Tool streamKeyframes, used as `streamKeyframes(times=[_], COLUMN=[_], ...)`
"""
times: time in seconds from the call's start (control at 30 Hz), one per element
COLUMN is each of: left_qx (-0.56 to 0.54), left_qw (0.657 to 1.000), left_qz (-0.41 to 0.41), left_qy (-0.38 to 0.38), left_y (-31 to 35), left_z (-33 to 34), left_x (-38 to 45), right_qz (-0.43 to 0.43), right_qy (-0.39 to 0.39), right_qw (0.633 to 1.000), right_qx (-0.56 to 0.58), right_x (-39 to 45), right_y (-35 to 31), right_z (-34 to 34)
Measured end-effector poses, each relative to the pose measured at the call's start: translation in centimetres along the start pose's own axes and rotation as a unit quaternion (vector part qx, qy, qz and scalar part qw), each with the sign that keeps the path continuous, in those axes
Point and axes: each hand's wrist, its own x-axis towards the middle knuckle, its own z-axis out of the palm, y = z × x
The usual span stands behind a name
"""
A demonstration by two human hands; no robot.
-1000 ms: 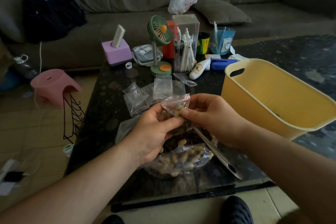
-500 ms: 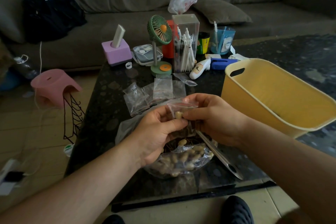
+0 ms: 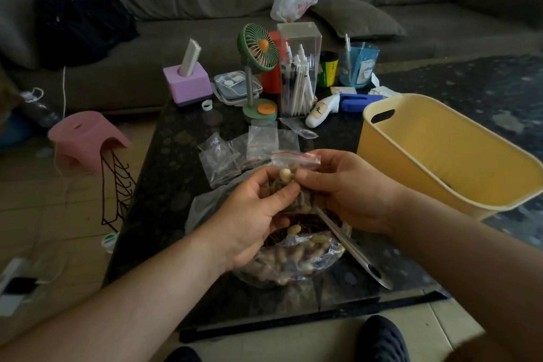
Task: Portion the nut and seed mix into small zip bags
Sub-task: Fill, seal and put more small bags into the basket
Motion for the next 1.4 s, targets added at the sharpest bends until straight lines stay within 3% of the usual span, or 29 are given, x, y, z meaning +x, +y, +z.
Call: streamKeyframes(times=[0.57, 0.97, 1.17, 1.4], left_qx=[0.057, 0.076, 0.107, 0.098], left_qw=[0.998, 0.997, 0.992, 0.992], left_qz=[0.006, 0.012, 0.063, 0.040], left_qy=[0.013, -0.017, 0.034, 0.066], left_y=[-0.6, -0.4, 0.5, 0.7], left_z=[0.2, -0.6, -0.7, -0.3], left_x=[-0.1, -0.1, -0.2, -0.4], right_qz=[-0.035, -0.003, 0.011, -0.012], right_qy=[-0.001, 0.011, 0.030, 0.022], right_qw=[0.995, 0.997, 0.998, 0.997], right_qx=[-0.094, -0.082, -0.060, -0.066], right_x=[-0.1, -0.6, -0.4, -0.2], right_y=[0.3, -0.2, -0.7, -0.4], right_z=[0.0, 0.7, 0.4, 0.5])
